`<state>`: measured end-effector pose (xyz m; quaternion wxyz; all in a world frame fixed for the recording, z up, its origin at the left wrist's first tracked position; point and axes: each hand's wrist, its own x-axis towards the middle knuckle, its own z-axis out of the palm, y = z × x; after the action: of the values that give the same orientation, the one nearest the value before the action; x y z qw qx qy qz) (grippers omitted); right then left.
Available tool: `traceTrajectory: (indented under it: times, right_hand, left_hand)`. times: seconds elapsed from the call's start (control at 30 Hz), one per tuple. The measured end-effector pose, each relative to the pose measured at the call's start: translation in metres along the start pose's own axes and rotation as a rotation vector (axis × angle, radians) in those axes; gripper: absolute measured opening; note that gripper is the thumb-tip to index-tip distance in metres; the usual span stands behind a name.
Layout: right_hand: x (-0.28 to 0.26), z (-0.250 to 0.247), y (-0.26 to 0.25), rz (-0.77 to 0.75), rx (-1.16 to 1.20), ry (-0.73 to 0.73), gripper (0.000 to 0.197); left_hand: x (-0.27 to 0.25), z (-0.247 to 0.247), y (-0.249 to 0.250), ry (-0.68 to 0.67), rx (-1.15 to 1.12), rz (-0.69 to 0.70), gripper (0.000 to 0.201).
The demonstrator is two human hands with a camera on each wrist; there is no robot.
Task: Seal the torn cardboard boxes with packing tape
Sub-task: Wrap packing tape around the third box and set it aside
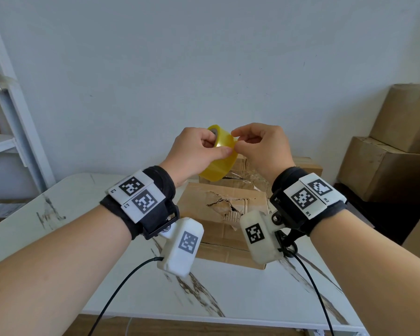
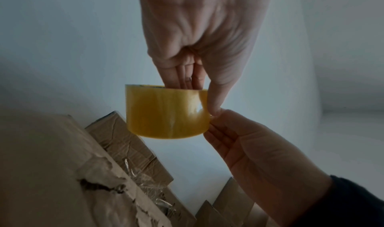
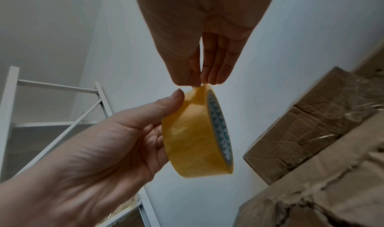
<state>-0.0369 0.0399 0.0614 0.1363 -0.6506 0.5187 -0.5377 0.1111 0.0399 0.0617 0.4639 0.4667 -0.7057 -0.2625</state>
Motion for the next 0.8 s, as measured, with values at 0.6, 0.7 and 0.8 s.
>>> traceTrajectory:
  times: [0.6,0.7,0.8]
  right_hand:
    - [-0.003,0.006,-0.003,-0.027,-0.096,-0.034,0.023]
    - [-0.003,0.007,-0.005,-0.037,-0.059,-0.045,0.021]
    - [-0.004,0.008,-0.003,-0.052,-0.051,-0.049,0.021]
  left_hand:
    - [0.002,-0.009,-0.011,0.006,0.007,-0.028,0.017]
    - [-0.001,-0.009,-0.013,0.026,-0.022,-0.016,0.017]
    - [-0.004,-0.009,-0.015,0.025,-0.014,0.001,0.013]
